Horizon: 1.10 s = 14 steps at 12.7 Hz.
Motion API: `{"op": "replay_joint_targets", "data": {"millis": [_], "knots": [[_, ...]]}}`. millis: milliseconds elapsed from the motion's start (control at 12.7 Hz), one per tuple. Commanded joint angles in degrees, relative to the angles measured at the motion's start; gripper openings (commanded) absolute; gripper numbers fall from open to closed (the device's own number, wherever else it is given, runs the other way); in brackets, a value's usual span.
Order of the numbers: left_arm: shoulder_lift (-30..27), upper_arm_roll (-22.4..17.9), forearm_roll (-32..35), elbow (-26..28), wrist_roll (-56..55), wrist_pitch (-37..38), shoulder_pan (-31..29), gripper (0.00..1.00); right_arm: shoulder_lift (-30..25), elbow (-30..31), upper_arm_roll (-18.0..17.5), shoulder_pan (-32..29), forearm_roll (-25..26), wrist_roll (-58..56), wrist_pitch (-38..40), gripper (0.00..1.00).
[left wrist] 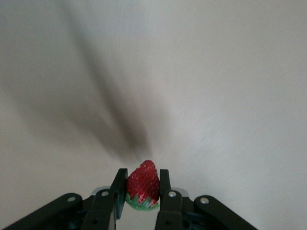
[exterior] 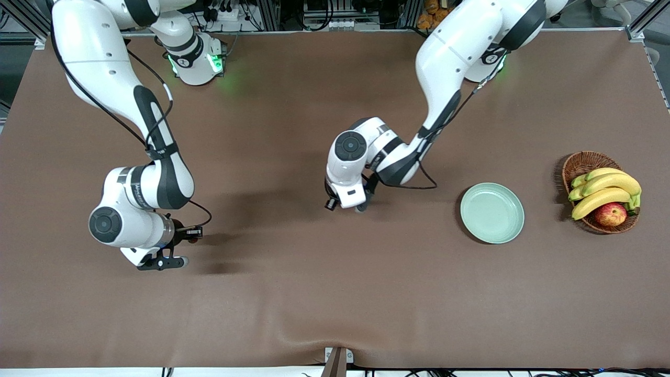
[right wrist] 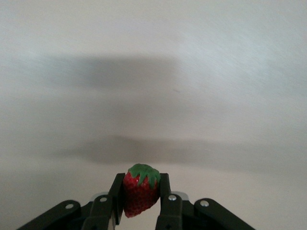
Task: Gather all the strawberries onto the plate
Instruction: 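Lift the strawberry with the left gripper toward the green plate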
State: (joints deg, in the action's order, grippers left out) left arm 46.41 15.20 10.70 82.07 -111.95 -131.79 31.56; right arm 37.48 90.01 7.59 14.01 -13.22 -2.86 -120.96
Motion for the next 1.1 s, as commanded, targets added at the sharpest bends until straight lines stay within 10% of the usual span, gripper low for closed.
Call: {"op": "replay_joint_targets", "data": {"millis": [0,706,863,1020], "knots": [[-10.3,0.2,1.1,3.2,10.8,11.1,-4.7,0.0,-2.3,-0.3,0.1,2.9,-6.6,0.5,0.5,0.09],[-24.4,0.4,0.4,19.1,69.1,22.5,-34.9,0.0,2.3,-0.5,0.1,26.4,-14.7,10.0,-5.0,0.15],[-21.5,0.4,0.5,19.6,76.5,21.0,-40.2,0.0,4.9,-0.5,0.1,29.7,-14.6,10.0,-9.6,0.27],[-18.0,0.4,0.4,20.0,77.0,17.7,-41.1,0.0,6.9,-0.5,0.1,31.2,-14.6,10.0,-12.4,0.63]]}}
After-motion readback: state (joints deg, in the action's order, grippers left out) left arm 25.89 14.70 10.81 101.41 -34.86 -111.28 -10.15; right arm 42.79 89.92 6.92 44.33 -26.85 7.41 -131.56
